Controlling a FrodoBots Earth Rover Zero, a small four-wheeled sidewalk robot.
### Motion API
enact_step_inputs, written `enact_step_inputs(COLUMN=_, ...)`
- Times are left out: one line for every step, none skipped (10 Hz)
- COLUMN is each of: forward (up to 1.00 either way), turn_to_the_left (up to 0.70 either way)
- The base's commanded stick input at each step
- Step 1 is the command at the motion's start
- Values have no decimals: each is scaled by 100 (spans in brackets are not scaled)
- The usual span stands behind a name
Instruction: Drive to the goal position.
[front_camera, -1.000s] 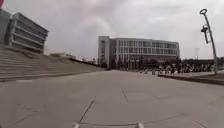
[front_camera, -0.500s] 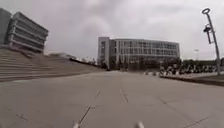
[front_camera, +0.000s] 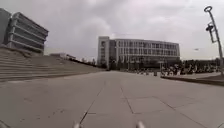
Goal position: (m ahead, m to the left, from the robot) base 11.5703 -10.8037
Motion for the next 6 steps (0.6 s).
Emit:
enact_step_inputs(forward=50, turn_to_the_left=0)
enact_step_inputs(forward=50, turn_to_the_left=0)
enact_step_inputs(forward=50, turn_to_the_left=0)
enact_step_inputs(forward=50, turn_to_the_left=0)
enact_step_inputs(forward=50, turn_to_the_left=0)
enact_step_inputs(forward=50, turn_to_the_left=0)
